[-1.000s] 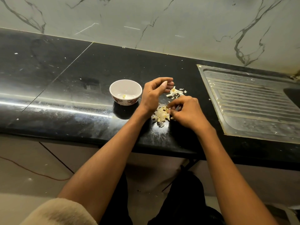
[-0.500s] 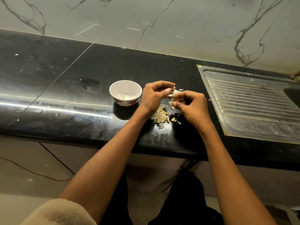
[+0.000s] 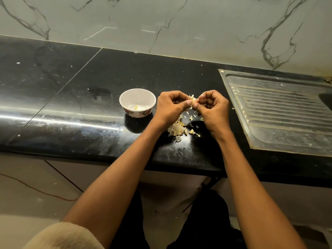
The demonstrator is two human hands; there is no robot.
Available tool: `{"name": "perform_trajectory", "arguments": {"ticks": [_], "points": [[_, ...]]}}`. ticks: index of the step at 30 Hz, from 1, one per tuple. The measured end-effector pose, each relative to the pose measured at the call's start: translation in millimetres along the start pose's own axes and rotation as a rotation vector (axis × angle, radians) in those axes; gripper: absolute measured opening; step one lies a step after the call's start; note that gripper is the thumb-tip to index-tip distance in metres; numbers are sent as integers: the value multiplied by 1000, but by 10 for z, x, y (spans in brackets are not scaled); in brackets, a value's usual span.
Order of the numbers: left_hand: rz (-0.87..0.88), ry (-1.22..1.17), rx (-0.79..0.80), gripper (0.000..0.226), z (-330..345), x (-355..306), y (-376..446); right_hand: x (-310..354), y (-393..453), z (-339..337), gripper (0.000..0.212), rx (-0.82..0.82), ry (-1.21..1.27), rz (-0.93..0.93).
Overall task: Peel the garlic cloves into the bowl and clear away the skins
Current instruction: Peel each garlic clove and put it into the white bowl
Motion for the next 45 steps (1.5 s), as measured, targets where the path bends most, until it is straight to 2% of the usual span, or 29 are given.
{"name": "perform_trajectory", "arguments": {"ticks": [7, 10, 14, 22, 27, 31, 36, 42, 45], "points": [[-18, -50, -32, 4, -18, -10, 3, 47, -51, 3, 8, -62, -208, -164], [-2, -52, -30, 7, -23, -14, 3, 31, -70, 12, 3, -87, -209, -142], [25, -38, -28, 7, -10, -33, -1, -6, -58, 39, 7, -19, -130, -87], [-24, 9, -31, 3, -9, 15, 3, 204, -180, 69, 9, -108, -433, -412], [-35, -10, -23, 5, -4, 15, -12, 215, -191, 100, 13, -117, -478, -455], [-70, -51, -18, 3, 2, 16, -15, 204, -185, 103, 12, -147, -423, -420], [-4, -77, 48, 10, 47, -57, -26, 127, -136, 99, 12, -148, -266, -277], [72, -116, 102, 22, 66, -113, -37, 34, -110, 127, 15, -38, 75, -17], [56, -140, 95, 16, 68, -101, -34, -17, -102, 135, 15, 12, 227, 114]]}}
Point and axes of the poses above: each hand's wrist, its own y-axis towards the middle knuckle, its own z-axis out of the palm, x = y × z, the point moved 6 cm from there along y, towards the middle knuckle, and after that the axes turned 9 degrees about -y, right-handed, at the moved point
